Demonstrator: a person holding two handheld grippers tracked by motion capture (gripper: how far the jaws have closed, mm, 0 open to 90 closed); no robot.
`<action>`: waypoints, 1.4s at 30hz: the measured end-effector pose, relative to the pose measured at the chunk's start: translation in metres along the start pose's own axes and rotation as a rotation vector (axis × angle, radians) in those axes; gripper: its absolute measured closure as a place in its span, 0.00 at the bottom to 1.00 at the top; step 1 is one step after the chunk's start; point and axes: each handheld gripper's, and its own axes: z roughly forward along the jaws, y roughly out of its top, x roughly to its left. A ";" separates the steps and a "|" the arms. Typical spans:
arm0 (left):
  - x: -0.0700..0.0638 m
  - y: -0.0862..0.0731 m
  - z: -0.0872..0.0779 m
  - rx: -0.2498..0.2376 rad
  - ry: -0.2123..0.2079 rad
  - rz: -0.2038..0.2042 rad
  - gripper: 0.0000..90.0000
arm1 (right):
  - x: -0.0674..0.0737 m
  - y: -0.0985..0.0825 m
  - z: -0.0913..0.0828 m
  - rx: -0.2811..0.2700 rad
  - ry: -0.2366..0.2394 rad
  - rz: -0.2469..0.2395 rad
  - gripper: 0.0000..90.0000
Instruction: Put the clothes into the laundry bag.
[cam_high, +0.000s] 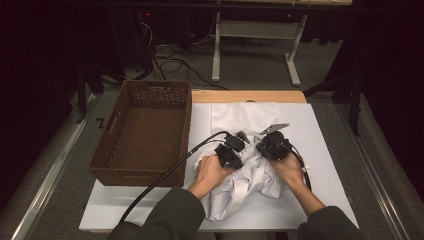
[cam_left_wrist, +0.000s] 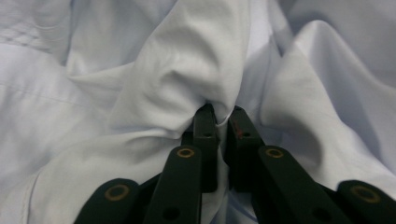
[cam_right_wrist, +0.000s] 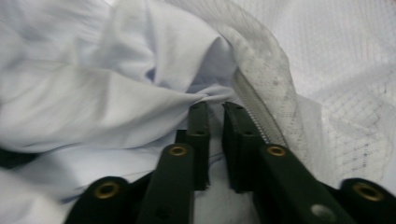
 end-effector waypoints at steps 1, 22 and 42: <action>0.001 -0.001 -0.002 -0.002 0.014 0.000 0.90 | 0.002 0.000 -0.005 -0.020 0.018 0.007 0.84; 0.017 -0.009 -0.052 -0.071 0.184 -0.023 0.58 | 0.042 0.022 0.024 0.098 0.018 -0.010 0.70; 0.064 0.017 -0.017 -0.042 0.264 -0.153 0.53 | 0.023 -0.015 -0.001 0.120 0.083 -0.185 0.99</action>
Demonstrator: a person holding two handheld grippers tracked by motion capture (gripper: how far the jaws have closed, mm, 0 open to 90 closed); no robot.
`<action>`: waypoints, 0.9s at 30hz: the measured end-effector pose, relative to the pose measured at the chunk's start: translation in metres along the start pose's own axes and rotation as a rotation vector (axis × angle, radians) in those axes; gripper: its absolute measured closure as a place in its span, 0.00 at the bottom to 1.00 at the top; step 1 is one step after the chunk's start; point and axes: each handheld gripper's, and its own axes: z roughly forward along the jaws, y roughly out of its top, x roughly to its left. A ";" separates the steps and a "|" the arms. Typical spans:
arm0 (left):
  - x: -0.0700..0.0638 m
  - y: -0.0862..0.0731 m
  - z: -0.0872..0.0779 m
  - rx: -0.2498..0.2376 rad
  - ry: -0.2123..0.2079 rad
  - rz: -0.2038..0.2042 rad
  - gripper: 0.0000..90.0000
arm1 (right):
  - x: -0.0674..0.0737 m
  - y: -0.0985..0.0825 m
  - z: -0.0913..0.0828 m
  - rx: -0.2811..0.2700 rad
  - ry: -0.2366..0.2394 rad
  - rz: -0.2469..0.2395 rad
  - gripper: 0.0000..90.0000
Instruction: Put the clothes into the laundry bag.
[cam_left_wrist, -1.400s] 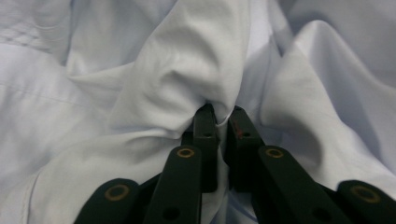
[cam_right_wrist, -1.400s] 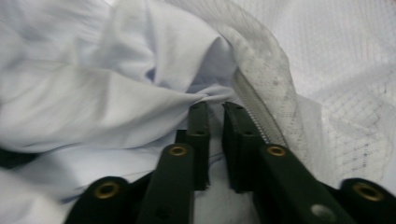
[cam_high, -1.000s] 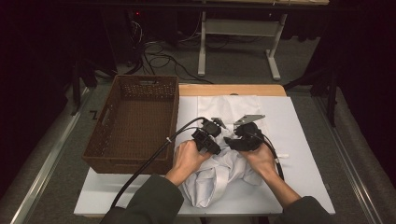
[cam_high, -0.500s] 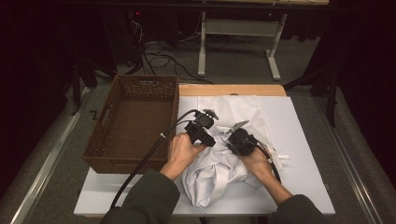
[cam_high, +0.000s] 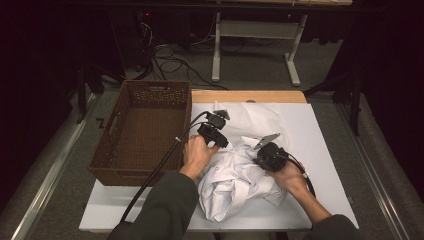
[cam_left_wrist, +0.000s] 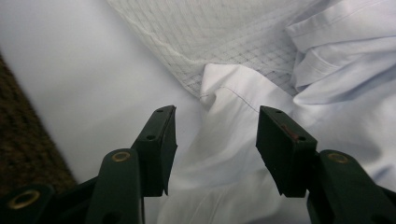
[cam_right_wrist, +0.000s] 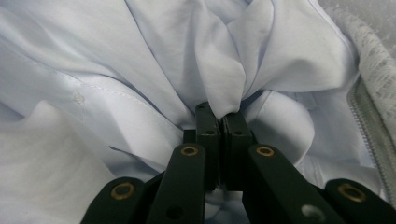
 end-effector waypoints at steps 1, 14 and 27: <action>-0.001 0.000 0.005 0.011 0.000 -0.001 0.53 | 0.000 0.000 0.001 0.002 0.002 -0.004 0.99; -0.019 -0.013 0.032 0.093 -0.122 0.078 0.81 | -0.002 -0.006 0.000 0.024 0.024 0.004 0.98; -0.079 -0.035 0.022 0.027 -0.302 0.164 0.98 | -0.022 -0.007 -0.002 0.005 -0.079 0.105 0.97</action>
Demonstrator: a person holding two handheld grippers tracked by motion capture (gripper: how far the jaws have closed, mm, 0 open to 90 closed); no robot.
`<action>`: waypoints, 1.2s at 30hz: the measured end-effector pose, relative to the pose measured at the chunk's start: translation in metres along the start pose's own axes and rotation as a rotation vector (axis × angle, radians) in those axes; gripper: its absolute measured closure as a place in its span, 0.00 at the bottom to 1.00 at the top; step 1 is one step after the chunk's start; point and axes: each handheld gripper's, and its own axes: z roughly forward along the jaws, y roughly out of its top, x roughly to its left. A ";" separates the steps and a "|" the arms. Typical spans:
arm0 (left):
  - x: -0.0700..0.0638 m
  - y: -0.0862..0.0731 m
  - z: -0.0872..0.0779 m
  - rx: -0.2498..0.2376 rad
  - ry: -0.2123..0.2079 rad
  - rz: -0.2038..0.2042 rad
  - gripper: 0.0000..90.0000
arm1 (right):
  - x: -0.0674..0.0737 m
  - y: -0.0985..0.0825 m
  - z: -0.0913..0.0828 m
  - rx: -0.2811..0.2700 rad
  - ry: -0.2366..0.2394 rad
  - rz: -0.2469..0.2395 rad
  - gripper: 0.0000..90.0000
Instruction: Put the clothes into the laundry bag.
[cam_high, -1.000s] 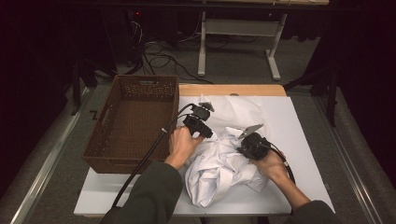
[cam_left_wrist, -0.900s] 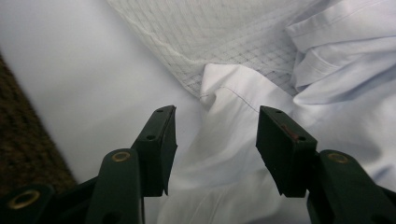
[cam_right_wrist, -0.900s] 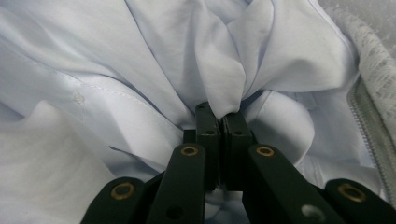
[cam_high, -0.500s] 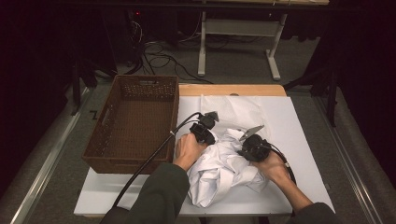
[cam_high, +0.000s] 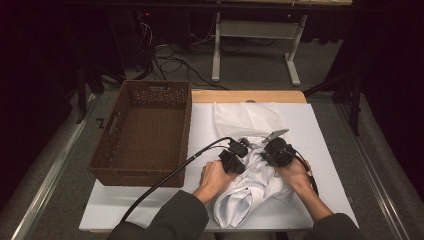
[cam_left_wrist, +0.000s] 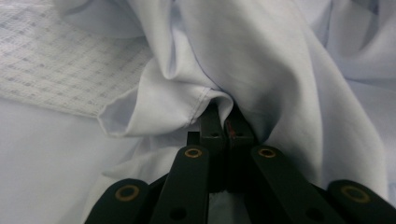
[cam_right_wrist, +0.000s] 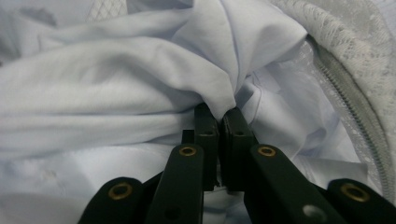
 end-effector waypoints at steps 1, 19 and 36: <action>0.000 -0.001 0.000 -0.002 0.000 0.001 0.98 | 0.000 0.000 0.000 -0.001 0.003 0.014 0.95; 0.011 -0.006 -0.034 -0.062 0.063 -0.024 0.80 | 0.018 0.029 0.008 -0.085 0.026 0.162 0.53; 0.058 0.018 -0.023 -0.084 0.255 -0.146 0.59 | 0.021 -0.013 -0.001 0.026 0.110 -0.041 0.98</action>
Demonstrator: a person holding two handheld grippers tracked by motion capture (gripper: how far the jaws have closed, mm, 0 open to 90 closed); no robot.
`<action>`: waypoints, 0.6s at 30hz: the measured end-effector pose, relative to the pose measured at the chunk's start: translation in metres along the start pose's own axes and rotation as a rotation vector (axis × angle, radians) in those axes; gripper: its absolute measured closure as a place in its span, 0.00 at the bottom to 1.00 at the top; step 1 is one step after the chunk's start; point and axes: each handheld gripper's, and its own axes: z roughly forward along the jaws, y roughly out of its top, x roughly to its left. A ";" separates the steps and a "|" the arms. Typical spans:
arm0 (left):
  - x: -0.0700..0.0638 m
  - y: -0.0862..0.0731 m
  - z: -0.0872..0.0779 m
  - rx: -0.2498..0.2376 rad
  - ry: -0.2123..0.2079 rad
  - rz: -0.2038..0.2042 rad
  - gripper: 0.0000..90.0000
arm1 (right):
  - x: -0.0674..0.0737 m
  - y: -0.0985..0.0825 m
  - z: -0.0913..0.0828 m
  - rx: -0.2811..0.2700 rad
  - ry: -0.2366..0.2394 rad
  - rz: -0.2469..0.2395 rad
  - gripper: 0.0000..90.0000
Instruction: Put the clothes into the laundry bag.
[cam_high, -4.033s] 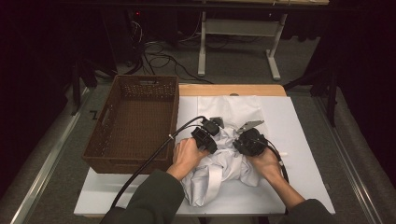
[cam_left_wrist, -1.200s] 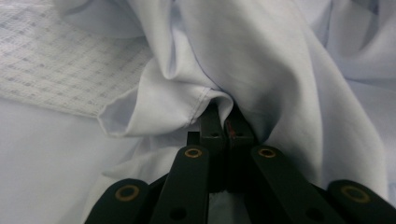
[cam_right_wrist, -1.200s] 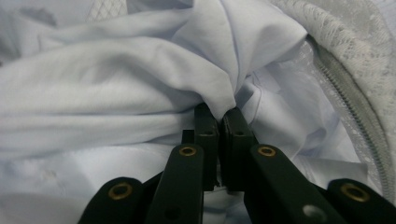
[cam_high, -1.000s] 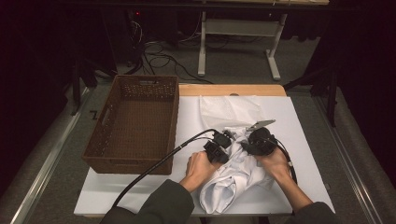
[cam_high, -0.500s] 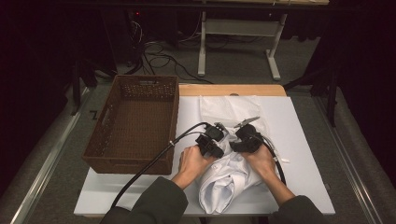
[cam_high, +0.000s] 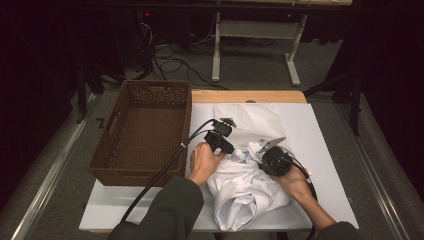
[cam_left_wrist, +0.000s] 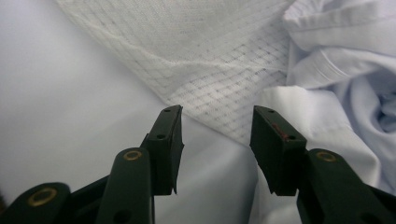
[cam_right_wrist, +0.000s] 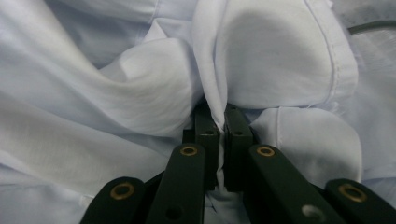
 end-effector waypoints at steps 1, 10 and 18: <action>0.001 0.001 0.003 -0.002 -0.003 -0.004 0.59 | 0.000 -0.001 0.001 0.003 0.003 0.001 0.98; 0.002 0.002 0.027 0.032 0.006 0.001 0.53 | 0.000 -0.001 0.005 -0.002 0.018 0.006 0.98; -0.002 -0.001 0.034 0.026 0.031 0.036 0.61 | 0.001 0.001 0.006 -0.001 0.009 0.008 0.97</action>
